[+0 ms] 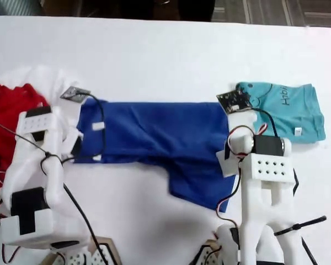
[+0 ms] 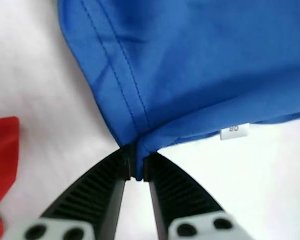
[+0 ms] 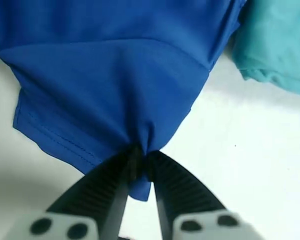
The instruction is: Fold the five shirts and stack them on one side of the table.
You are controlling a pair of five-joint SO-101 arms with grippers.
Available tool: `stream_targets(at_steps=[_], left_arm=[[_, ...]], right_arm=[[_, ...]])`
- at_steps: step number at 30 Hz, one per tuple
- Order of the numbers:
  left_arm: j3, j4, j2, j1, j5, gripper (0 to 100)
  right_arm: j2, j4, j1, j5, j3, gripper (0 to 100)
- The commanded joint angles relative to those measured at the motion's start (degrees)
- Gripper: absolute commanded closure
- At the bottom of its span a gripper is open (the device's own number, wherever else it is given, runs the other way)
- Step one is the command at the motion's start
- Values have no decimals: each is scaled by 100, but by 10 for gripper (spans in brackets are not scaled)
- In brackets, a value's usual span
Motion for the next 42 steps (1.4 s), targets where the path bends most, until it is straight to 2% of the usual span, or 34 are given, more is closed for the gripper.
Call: stream_targets(at_steps=[1, 7, 11, 19, 25, 27, 31, 33, 35, 39, 42], left_arm=[[-207, 79, -167, -70, -53, 975], [-119, 26, -105, -44, -62, 975], [224, -396, -114, -44, -70, 975], [690, -862, -114, -44, -70, 973], [629, -853, -132, -44, -70, 972], [629, -826, -132, -44, -70, 972], [629, -818, -141, -62, -62, 972], [629, -809, -158, -62, -62, 972], [620, -747, -158, -70, -62, 963], [224, -246, -158, -53, -62, 871], [-347, 132, -158, -141, -53, 862]], right_arm=[[-233, 119, 66, 35, -264, 977], [-233, 101, 66, 44, 35, 977], [-224, -400, 57, 70, 686, 977], [-224, -998, 66, 774, 1662, 977], [-224, -1015, 57, 853, 1662, 973], [-224, -989, 66, 853, 1662, 947], [-224, -989, 22, 862, 1653, 800], [-224, -998, 22, 941, 1609, 761], [-224, -989, 22, 985, 1468, 759], [-224, -980, 22, 958, 1073, 759], [-224, -963, 31, 958, 651, 759]])
